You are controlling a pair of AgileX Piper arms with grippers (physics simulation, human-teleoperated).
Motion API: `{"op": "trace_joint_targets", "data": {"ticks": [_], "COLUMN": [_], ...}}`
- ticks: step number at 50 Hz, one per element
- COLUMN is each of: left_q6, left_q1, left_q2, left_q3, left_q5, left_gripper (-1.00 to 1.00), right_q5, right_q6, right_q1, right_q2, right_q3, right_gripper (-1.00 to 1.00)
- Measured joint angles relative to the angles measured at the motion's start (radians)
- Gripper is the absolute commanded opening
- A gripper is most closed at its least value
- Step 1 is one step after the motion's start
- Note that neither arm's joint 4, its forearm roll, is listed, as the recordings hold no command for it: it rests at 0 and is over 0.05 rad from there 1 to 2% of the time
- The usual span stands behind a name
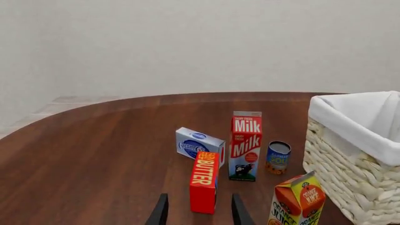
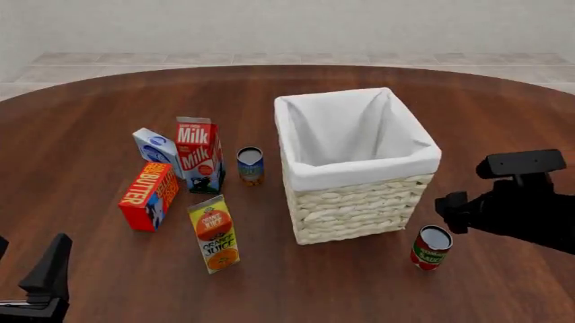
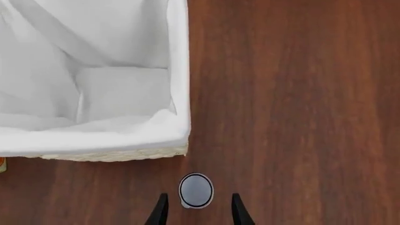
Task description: Pick up the tomato sauce, and put it in the basket.
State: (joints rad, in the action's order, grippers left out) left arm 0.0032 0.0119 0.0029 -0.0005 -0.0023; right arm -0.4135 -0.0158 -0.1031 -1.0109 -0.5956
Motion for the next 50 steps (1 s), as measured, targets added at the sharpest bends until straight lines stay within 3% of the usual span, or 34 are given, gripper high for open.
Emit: {"op": "trace_joint_targets", "data": {"ticks": [20,50], "left_q6": [0.000,0.000], "left_q1": [0.000,0.000], "left_q2": [-0.001,0.000], "left_q3": [0.000,0.000], "left_q5": [0.001,0.000], "left_gripper": [1.00,1.00], "right_q5": [0.018,0.131], "right_q6": [-0.008,-0.010], "right_q1": [-0.010,-0.021], "right_q2": [-0.042,-0.144], "right_q3": [0.031,0.076], "right_gripper": [1.00,1.00]}}
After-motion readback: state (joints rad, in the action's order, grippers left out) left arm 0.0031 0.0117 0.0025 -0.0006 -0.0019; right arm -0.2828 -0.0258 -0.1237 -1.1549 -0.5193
